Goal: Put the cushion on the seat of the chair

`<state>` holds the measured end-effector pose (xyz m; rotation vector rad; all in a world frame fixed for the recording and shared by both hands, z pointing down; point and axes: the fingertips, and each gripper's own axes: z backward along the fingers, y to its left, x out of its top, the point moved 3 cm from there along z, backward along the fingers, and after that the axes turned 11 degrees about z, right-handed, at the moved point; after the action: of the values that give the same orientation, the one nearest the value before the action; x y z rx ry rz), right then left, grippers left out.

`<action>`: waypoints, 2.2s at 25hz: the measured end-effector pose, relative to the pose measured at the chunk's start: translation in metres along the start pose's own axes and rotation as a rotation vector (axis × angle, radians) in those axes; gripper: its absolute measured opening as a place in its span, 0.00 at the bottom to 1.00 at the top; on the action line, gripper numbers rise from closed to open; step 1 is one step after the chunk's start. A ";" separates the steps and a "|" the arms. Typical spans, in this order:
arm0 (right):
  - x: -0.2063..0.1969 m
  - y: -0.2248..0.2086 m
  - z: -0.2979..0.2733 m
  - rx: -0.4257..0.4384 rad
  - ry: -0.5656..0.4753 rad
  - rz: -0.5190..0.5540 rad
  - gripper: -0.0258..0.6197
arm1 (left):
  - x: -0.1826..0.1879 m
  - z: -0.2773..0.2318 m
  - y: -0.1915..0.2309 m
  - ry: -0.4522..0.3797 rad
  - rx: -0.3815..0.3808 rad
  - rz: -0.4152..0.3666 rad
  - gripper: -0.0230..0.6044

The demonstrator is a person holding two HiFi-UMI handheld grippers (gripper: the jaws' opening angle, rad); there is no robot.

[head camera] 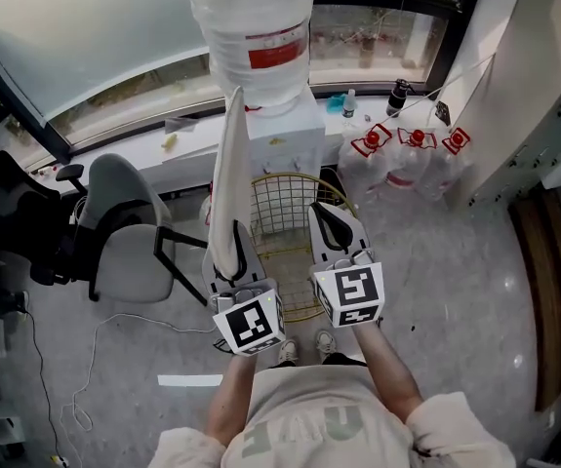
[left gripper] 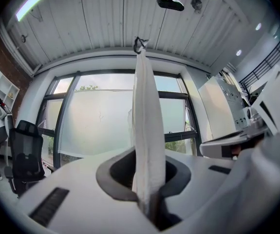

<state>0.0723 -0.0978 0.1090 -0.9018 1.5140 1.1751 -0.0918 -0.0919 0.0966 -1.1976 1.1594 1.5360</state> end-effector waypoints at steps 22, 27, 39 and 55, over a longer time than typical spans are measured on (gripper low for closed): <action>-0.306 0.075 -0.014 0.221 0.290 -0.062 0.07 | -0.313 0.038 0.033 0.298 0.183 0.061 0.12; -0.317 0.087 -0.016 0.259 0.297 -0.101 0.07 | -0.328 0.040 0.034 0.293 0.196 0.045 0.11; -0.329 0.087 -0.013 0.268 0.309 -0.071 0.07 | -0.333 0.046 0.027 0.307 0.182 0.031 0.12; -0.300 0.079 0.007 0.296 0.259 -0.236 0.07 | -0.336 0.052 0.036 0.148 -0.046 1.140 0.11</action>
<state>0.0733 -0.0743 0.4190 -1.0235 1.6802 0.6617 -0.0752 -0.0742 0.4376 -0.6486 2.1080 2.2888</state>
